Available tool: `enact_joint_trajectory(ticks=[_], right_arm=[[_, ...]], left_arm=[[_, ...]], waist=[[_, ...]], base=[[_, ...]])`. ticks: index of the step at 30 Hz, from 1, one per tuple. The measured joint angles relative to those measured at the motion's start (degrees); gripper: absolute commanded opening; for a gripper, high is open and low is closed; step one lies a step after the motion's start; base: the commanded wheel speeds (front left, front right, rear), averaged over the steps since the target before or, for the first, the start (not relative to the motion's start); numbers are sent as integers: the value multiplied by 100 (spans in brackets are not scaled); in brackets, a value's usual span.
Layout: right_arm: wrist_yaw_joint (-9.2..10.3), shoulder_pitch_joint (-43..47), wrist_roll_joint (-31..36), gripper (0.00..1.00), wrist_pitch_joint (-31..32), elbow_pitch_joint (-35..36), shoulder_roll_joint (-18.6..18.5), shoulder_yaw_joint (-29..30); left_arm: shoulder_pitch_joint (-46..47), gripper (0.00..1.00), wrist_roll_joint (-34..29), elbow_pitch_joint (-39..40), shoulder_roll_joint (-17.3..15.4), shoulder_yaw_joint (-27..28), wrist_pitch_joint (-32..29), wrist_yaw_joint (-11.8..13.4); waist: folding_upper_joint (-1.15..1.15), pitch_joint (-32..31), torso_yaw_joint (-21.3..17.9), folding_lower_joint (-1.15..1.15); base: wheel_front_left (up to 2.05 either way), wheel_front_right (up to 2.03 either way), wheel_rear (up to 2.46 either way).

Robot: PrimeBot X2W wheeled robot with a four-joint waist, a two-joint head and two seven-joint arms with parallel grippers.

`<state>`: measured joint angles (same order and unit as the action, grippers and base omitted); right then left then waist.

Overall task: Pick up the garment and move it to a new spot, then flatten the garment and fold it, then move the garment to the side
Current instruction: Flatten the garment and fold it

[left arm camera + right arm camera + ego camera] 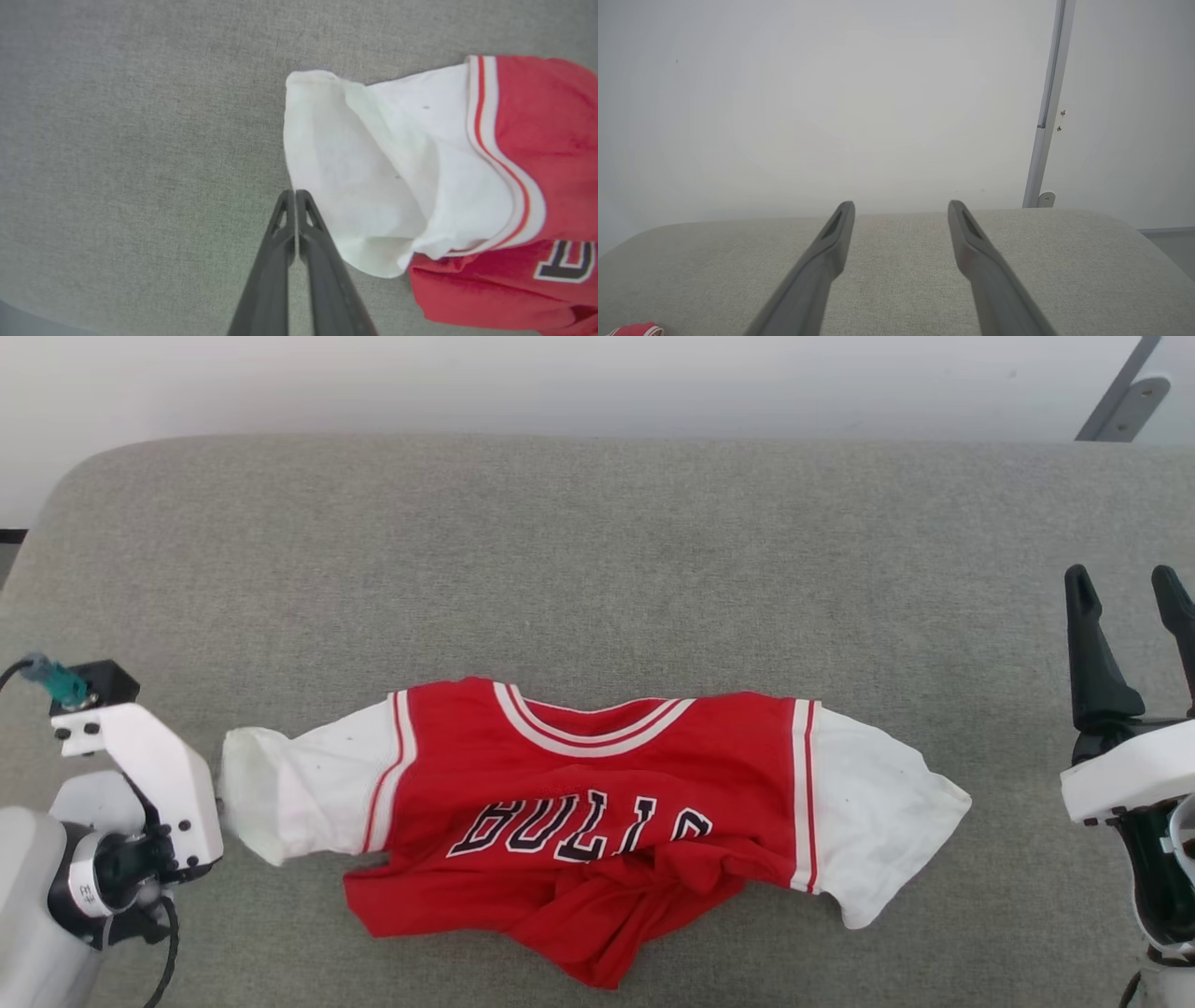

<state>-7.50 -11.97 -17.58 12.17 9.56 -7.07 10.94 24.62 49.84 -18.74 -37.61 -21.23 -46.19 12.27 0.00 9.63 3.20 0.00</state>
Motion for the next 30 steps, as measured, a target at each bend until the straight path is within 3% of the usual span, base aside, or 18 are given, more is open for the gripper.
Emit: enact_joint_trajectory(ticks=[6,13,20,30], right_arm=[[0,35,0,100,74,56,0,-37],[0,48,-3,100,119,120,10,-98],[0,-18,-30,100,154,160,11,-119],[0,-40,-60,100,216,207,14,-35]], left_arm=[[71,100,56,-125,10,38,27,-80],[836,100,36,171,21,-37,-359,-88],[1149,100,-110,-176,125,-404,-989,99],[1053,100,-49,-646,141,-434,-1127,241]], waist=[[0,0,38,0],[0,71,23,0],[0,248,-95,0],[0,516,-287,0]], base=[[0,0,0],[0,0,0],[0,0,0],[0,0,0]])
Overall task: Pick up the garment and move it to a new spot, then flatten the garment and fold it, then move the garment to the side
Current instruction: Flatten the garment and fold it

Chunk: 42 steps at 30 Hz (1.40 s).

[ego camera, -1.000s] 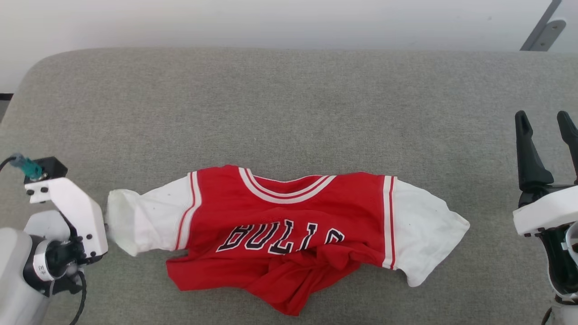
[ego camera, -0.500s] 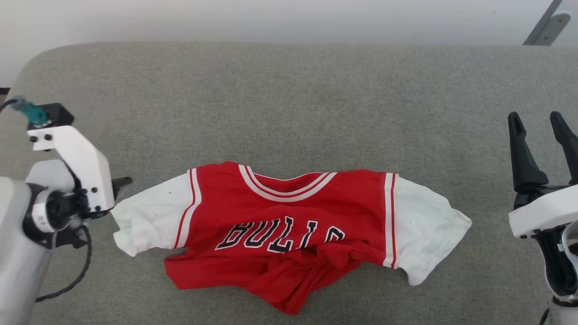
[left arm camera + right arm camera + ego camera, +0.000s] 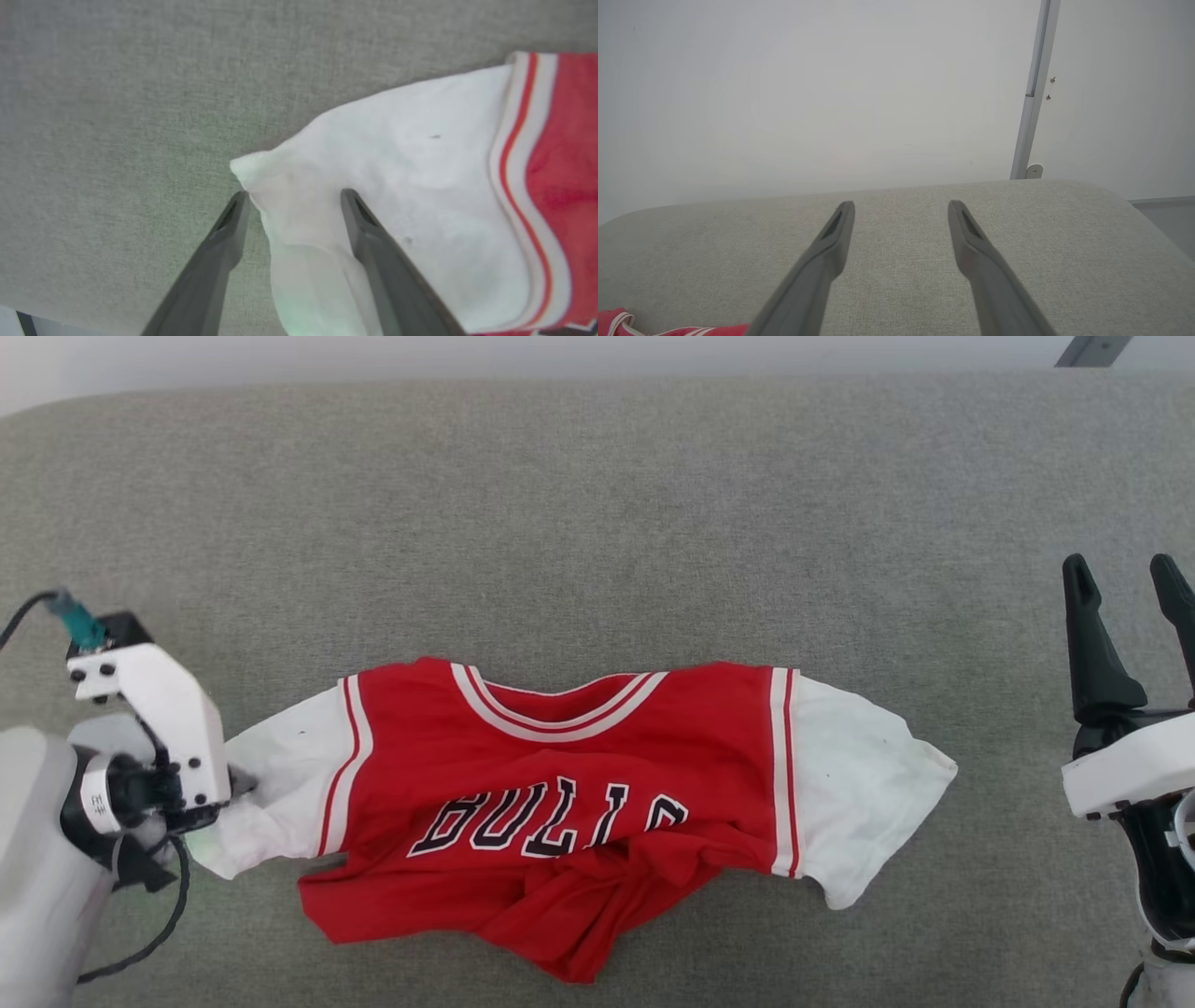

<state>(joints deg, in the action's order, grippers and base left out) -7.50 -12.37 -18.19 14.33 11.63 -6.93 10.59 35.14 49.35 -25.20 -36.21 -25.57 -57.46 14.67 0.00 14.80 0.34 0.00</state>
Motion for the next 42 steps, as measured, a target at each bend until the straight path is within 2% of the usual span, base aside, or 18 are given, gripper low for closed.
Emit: enact_joint_trajectory(ticks=[4,9,14,15,16,22,31,39,42], right_arm=[[0,-4,-7,100,32,-7,2,14],[0,-7,-29,100,172,-27,-3,30],[0,15,-89,100,455,-62,-62,1],[0,31,-114,100,511,-64,-82,-30],[0,41,-140,100,605,-71,-101,-52],[0,201,-468,100,1519,-200,-322,-426],[0,201,-947,100,2771,-396,-705,-1038],[-1,-248,-742,100,3405,-1140,-1122,-1530],[1,-545,-894,100,3779,-1492,-1240,-1791]], left_arm=[[-59,100,42,-255,30,52,127,22],[-82,100,55,-605,118,163,686,-204],[-5,100,68,-939,231,174,957,-416],[18,92,97,-990,267,186,993,-477],[44,0,114,-1046,290,182,1007,-563],[245,0,112,-1244,465,141,1293,-871],[622,0,102,-1449,721,43,1538,-1173],[927,0,62,-1573,932,-42,1716,-1361],[992,0,60,-1678,982,-62,1788,-1422]], waist=[[0,43,-34,0],[0,85,-40,0],[0,120,0,0],[0,130,14,0],[0,141,31,0],[0,219,157,0],[1,449,391,0],[0,671,620,0],[0,712,671,0]], base=[[0,0,0],[0,0,0],[0,0,0],[0,0,0],[0,0,0],[0,0,0],[0,0,0],[0,0,0],[0,0,0]])
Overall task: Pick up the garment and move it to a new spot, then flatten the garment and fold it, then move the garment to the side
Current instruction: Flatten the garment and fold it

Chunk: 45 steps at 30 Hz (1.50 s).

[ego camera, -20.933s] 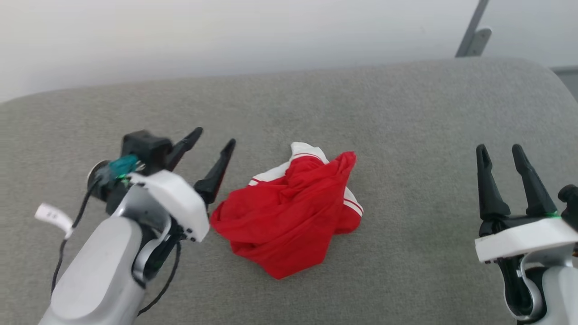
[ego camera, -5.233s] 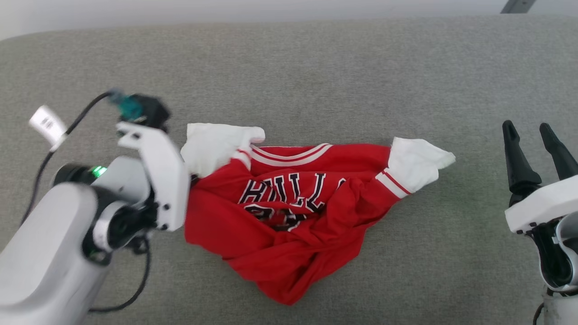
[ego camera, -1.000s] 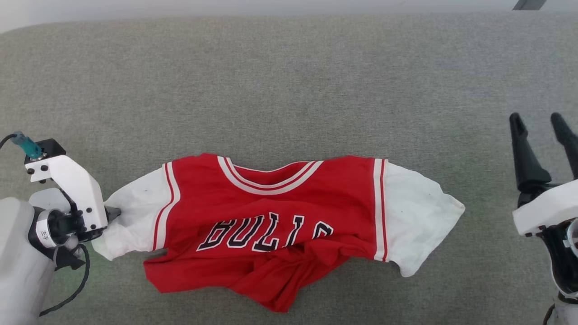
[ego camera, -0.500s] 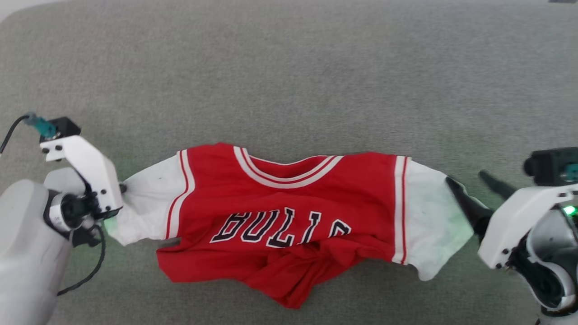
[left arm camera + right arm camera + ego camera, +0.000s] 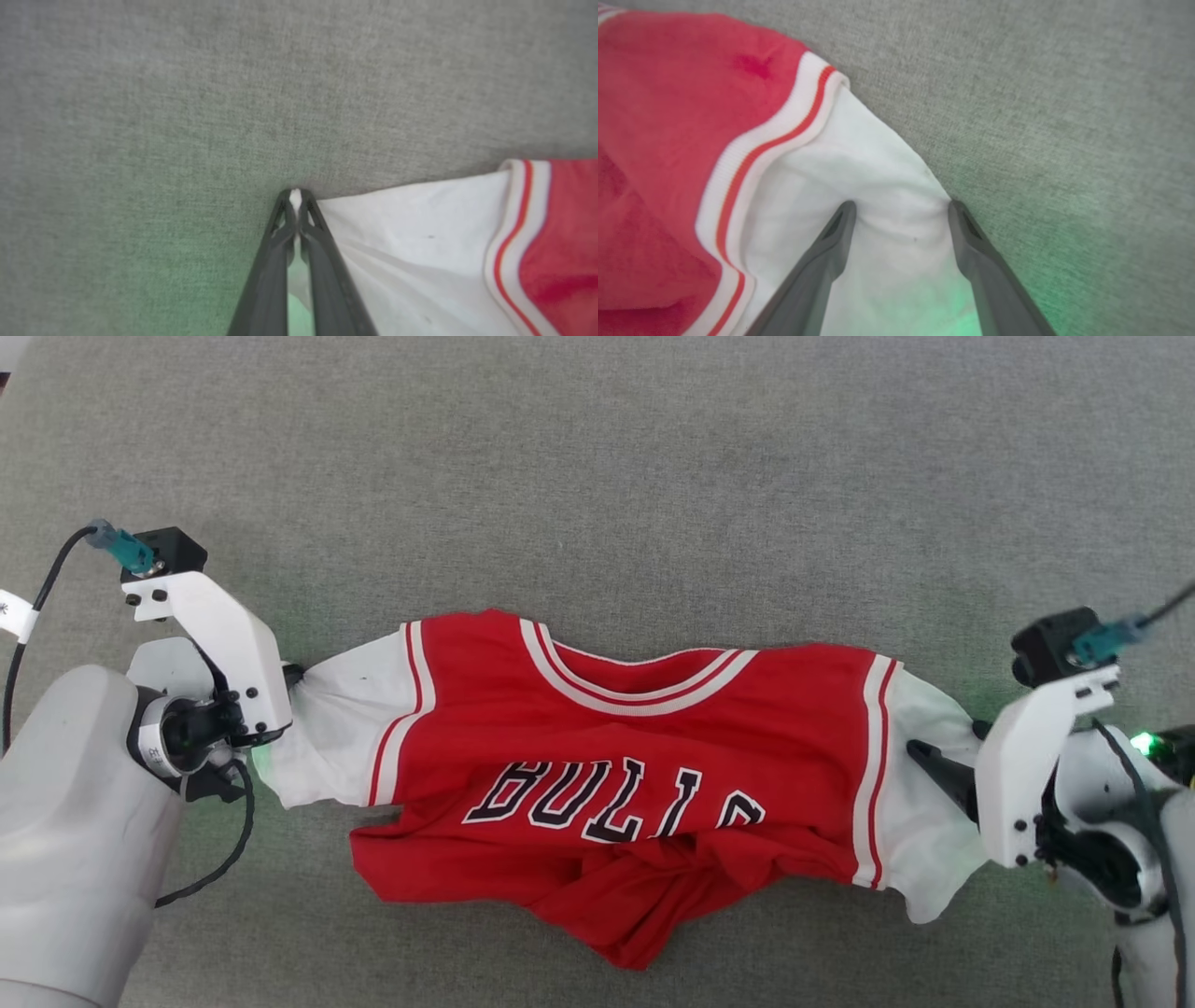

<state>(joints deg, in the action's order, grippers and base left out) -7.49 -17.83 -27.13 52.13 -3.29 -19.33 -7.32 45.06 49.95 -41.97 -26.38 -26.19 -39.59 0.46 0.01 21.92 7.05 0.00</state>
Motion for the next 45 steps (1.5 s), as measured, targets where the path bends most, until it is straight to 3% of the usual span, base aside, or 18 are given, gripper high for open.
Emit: enact_joint_trajectory(ticks=[1,2,7,12,17,29,36,45], right_arm=[[-1,-72,-59,31,74,-69,-57,-60],[-1,-119,-112,0,105,-119,-93,-85],[0,-285,-569,0,109,-258,-165,-47],[-1,-475,-1094,0,114,99,-307,58],[-1,-866,-1335,0,55,482,-454,258],[-1,-2040,-1373,0,-559,665,-531,375],[-1,-2772,-1412,0,-988,611,-536,246],[-1,-3424,-1455,0,-1099,477,-511,145]], left_arm=[[18,0,0,-29,15,-9,31,-13],[34,0,-2,-55,26,-14,42,-41],[97,0,-14,-135,65,-38,179,-135],[248,0,-12,-35,123,-87,90,-153],[566,0,-127,403,-37,-149,-49,-121],[1384,0,-327,1707,-432,-151,-579,65],[1876,0,-355,2046,-522,-22,-621,113],[2231,0,-375,2254,-636,119,-572,175]], waist=[[0,2,9,0],[0,6,17,0],[0,-60,36,0],[0,-293,31,0],[0,-577,-8,0],[0,-1165,-206,0],[0,-1372,-345,0],[0,-1418,-436,0]], base=[[0,0,0],[0,0,0],[0,0,0],[0,0,0],[0,0,0],[0,0,0],[0,0,0],[0,0,0]])
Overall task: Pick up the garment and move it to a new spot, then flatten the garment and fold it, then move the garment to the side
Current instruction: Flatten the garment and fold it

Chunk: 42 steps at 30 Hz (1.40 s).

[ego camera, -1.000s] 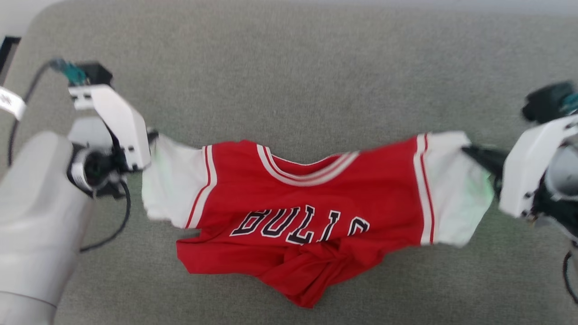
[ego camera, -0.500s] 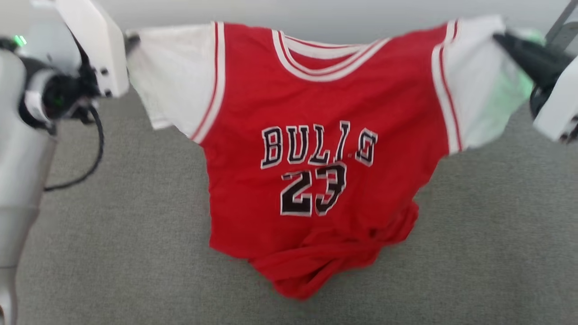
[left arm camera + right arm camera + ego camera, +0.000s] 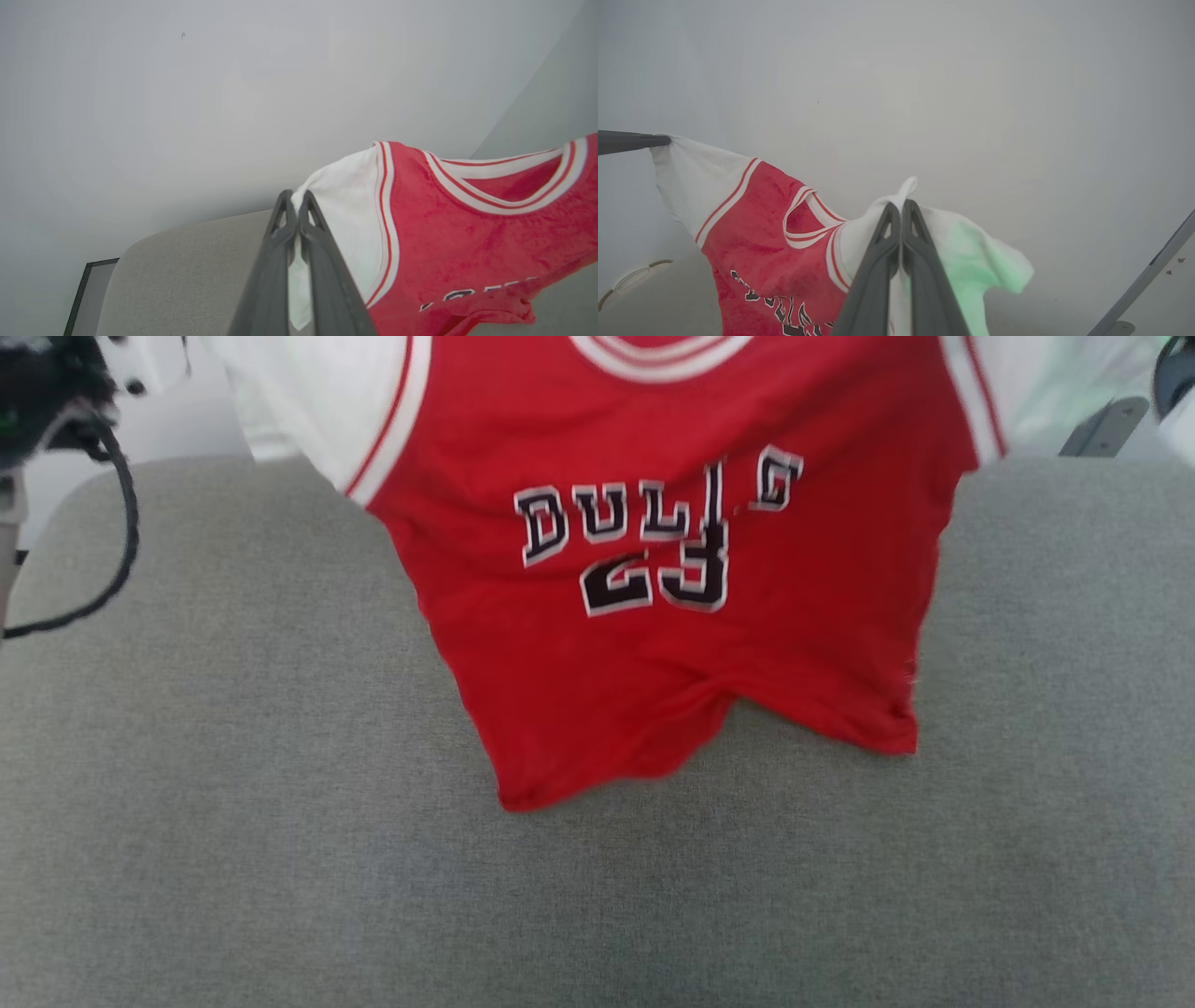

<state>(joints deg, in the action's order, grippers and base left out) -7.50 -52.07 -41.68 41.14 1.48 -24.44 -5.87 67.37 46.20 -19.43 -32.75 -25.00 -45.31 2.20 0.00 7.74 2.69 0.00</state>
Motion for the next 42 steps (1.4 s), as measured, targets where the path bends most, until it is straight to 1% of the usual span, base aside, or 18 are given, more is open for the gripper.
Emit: enact_joint_trajectory(ticks=[3,6,8,11,15,20,22,25,27,29,31,32,34,35,37,40,42], right_arm=[[0,-290,183,0,-163,-175,-19,-42],[0,-637,318,0,-508,-500,2,-88],[0,-896,560,0,-850,-780,19,-152],[0,-1393,920,0,-1480,-1303,51,-316],[0,-2063,1336,0,-2419,-2038,172,-503],[-1,-2917,1984,0,-3831,-2880,320,-598],[-1,-3229,2262,0,-4430,-3170,357,-624],[-1,-3549,2599,0,-5136,-3561,413,-677],[-1,-3648,2679,0,-5304,-3807,416,-783],[-1,-3638,2648,0,-5354,-4072,426,-949],[-1,-3524,2505,0,-5373,-4252,414,-1154],[-1,-3432,2345,0,-5267,-4350,409,-1292],[-1,-3144,1925,0,-5134,-4426,417,-1579],[-2,-2999,1804,0,-4958,-4451,372,-1775],[-2,-2683,1273,0,-4745,-4372,287,-2012],[-2,-2236,672,0,-4378,-4046,27,-2371],[-1,-1964,320,0,-4113,-3769,-155,-2575]], left_arm=[[113,0,-71,34,-10,44,159,8],[259,0,-86,-58,56,92,367,0],[388,0,-91,-216,159,136,539,15],[704,0,-177,-478,292,179,955,-44],[1284,0,-424,-891,434,240,1684,-207],[2028,0,-842,-1378,560,256,2855,-376],[2304,0,-1051,-1526,570,258,3424,-455],[2573,0,-1271,-1659,602,229,4324,-610],[2629,0,-1293,-1775,659,222,4719,-705],[2592,0,-1301,-1930,694,156,4959,-792],[2433,0,-1280,-2054,675,71,5119,-855],[2323,0,-1271,-2120,645,33,5194,-879],[2043,0,-1183,-2250,580,-91,5187,-927],[1876,0,-1109,-2296,567,-138,5160,-928],[1571,0,-966,-2338,557,-286,5010,-936],[1079,0,-569,-2152,450,-606,4637,-951],[744,0,-172,-1963,354,-716,4355,-960]], waist=[[0,94,-12,0],[0,246,-17,0],[0,380,-18,0],[0,627,-21,0],[0,1006,-30,0],[0,1477,-43,0],[0,1644,-46,0],[0,1840,-39,0],[0,1932,-15,0],[0,1982,34,0],[0,2002,80,0],[0,2004,101,0],[0,1987,126,0],[0,1971,133,0],[0,1935,158,0],[0,1864,187,0],[0,1810,204,0]], base=[[0,0,0],[0,0,0],[0,0,0],[0,0,0],[0,0,0],[0,0,0],[0,0,0],[0,0,0],[0,0,0],[0,0,0],[0,0,0],[0,0,0],[0,0,0],[0,0,0],[0,0,0],[0,0,0],[0,0,0]])
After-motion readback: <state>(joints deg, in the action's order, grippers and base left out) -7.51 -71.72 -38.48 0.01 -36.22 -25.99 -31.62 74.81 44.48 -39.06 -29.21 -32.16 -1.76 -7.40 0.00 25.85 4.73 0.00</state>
